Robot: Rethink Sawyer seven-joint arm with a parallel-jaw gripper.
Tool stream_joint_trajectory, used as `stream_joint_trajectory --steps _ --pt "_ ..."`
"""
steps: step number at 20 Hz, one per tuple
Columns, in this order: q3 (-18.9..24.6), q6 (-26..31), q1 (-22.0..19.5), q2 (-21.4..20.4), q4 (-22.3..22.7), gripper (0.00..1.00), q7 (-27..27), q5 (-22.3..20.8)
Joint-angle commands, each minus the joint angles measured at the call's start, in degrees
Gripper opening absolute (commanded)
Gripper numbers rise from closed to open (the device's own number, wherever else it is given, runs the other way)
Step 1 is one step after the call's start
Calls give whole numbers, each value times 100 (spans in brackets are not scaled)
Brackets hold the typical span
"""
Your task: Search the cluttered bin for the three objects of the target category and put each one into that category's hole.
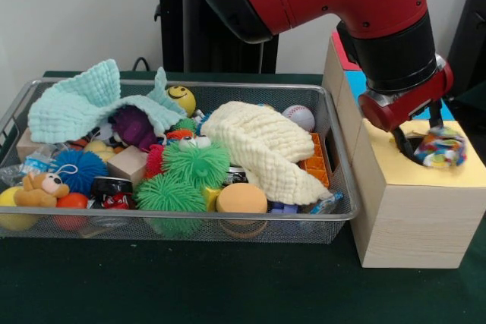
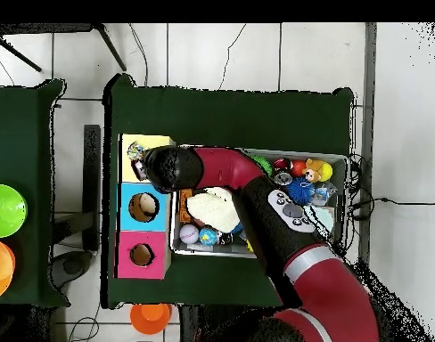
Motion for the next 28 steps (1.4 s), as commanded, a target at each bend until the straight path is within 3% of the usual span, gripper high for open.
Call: stream_joint_trajectory --steps 1,15,23,24,28 --pt "-208 689 132 208 252 100 465 21" --pt "-346 644 221 84 212 100 509 -37" --pt "-586 1222 380 -96 11 100 434 -63" --pt "-608 1251 391 -104 -6 0 407 -58" --pt "-628 1301 416 -107 -42 0 381 -85"
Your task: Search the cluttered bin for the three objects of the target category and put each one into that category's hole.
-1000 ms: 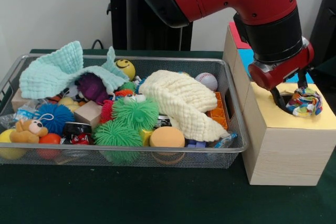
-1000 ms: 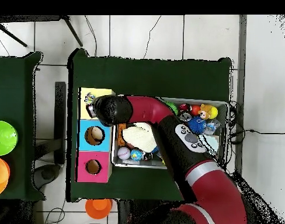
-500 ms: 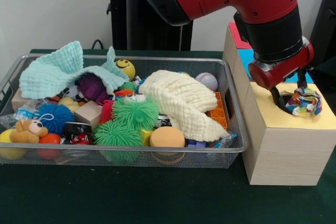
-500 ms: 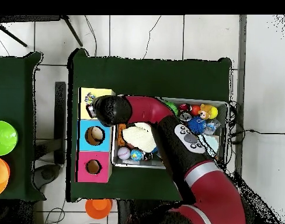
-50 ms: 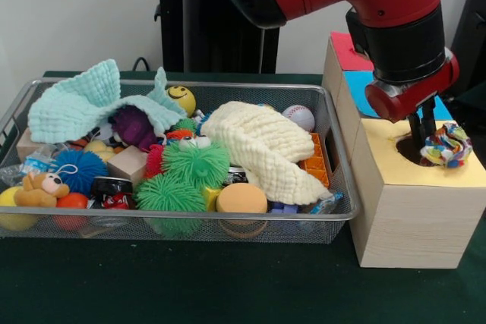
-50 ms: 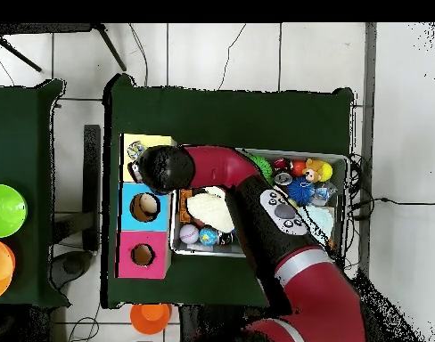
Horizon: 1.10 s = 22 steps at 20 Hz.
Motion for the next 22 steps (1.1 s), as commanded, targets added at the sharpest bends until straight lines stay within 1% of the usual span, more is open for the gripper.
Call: stream_joint_trajectory --steps 1,13,16,18,22 --pt "-390 1039 119 94 3 0 380 -87" --pt "-571 1043 223 36 -48 0 402 -132" --pt "-711 979 294 -13 -99 0 440 -224" --pt "-803 1131 360 -17 -196 0 387 -284" --pt "-1093 1276 554 -51 -334 0 449 -420"
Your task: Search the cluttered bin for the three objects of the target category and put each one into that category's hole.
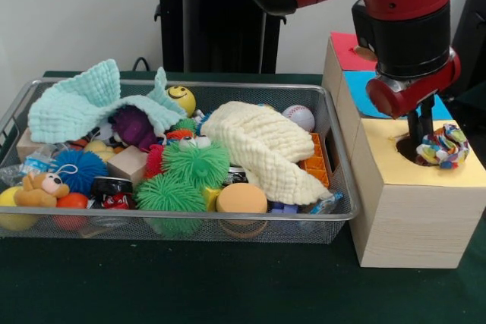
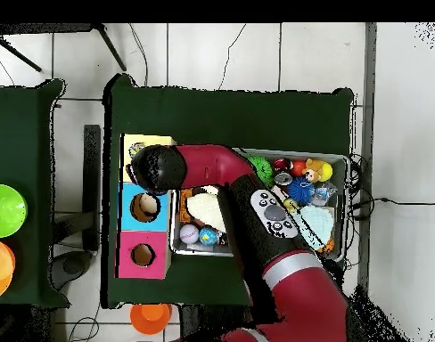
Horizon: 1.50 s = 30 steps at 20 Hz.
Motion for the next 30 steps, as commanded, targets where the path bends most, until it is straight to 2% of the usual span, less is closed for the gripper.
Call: stream_joint_trajectory --steps 1,10,14,17,22,26,30 --pt "-723 1094 220 97 -171 100 417 -374" --pt "-821 1173 304 104 -259 100 291 -426" --pt "-1018 1172 416 27 -334 100 403 -521" --pt "-1122 1369 455 -68 -370 100 398 -529" --pt "-1455 1948 654 -256 -720 100 387 -658" --pt "-1554 2322 690 -428 -942 100 297 -684" --pt "-1489 2455 613 -591 -1038 100 151 -716"
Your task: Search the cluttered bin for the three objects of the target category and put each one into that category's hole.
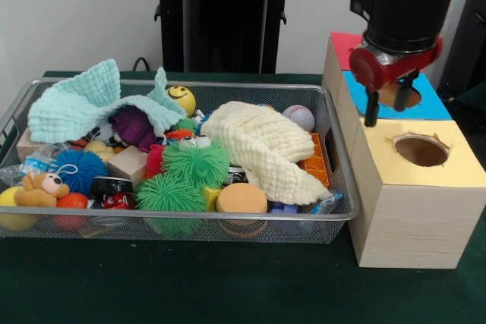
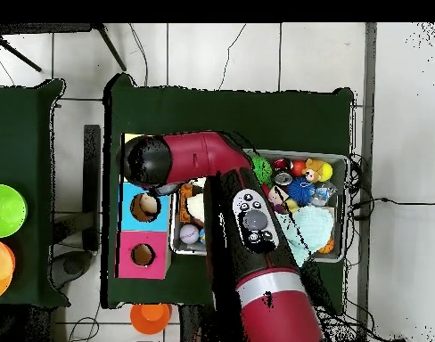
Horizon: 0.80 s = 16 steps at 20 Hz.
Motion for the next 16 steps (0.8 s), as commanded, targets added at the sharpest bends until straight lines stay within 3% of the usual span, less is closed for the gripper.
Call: stream_joint_trajectory --steps 1,8,16 --pt "-409 827 -191 -265 -304 100 142 -419" --pt "-325 1188 -440 -399 -393 100 -157 -504" --pt "-388 898 -572 -112 -363 100 -214 -862"
